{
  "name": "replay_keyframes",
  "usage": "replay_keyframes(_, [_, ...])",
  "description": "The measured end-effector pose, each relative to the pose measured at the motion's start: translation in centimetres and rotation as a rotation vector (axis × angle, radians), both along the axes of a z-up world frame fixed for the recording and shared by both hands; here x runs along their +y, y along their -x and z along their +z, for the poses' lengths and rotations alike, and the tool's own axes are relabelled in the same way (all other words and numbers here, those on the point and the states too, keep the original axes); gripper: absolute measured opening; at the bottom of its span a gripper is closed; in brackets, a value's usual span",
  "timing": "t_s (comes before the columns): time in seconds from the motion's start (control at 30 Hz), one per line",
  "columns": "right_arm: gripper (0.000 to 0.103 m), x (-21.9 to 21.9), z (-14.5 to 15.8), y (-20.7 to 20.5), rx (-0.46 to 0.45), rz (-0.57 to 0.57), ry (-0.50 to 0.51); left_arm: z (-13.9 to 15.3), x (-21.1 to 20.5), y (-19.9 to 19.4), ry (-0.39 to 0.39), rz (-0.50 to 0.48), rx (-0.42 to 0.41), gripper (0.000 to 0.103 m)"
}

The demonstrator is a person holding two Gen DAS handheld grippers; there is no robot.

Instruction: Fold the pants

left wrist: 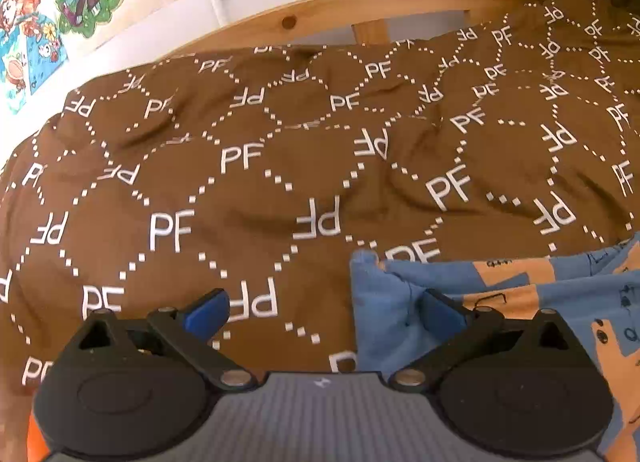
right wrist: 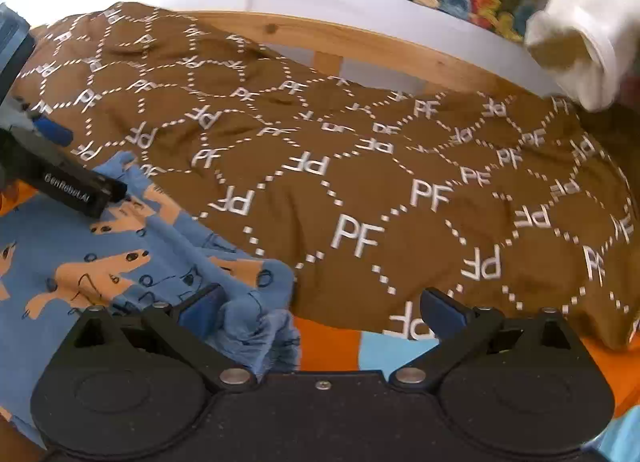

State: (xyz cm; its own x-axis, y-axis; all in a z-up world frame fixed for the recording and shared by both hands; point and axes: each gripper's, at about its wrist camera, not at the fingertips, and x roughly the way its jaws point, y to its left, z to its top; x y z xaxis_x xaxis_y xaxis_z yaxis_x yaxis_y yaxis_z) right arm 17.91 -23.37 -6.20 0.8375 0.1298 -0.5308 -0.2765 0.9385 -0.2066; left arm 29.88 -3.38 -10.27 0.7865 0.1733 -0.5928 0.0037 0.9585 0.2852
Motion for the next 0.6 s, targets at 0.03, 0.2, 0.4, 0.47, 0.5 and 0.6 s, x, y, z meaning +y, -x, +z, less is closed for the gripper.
replay_keyframes(0.03, [0.102,0.1,0.1,0.1,0.000,-0.004,0.003,0.1,0.1,0.1,0.005,0.001,0.006,0.103])
replay_keyframes(0.2, [0.102,0.5,2.8,2.6,-0.047,-0.043,-0.055,2.3,1.1,2.4,0.073,-0.032,0.046,0.099])
replay_keyframes(0.4, [0.102,1.4,3.1,6.2,0.022,-0.008,-0.096,3.4,2.5,8.0,0.213,-0.089,0.184,0.103])
replay_keyframes(0.47, [0.102,1.5,2.5,7.1,0.055,-0.007,-0.081,2.7,2.7,9.4,0.212,-0.075,0.228,0.103])
replay_keyframes(0.5, [0.102,1.4,2.1,7.6,0.069,-0.008,-0.072,2.2,2.8,10.0,0.204,-0.068,0.241,0.103])
replay_keyframes(0.6, [0.102,1.0,0.9,8.1,0.135,-0.063,-0.037,0.5,3.4,11.6,0.213,-0.019,0.281,0.103])
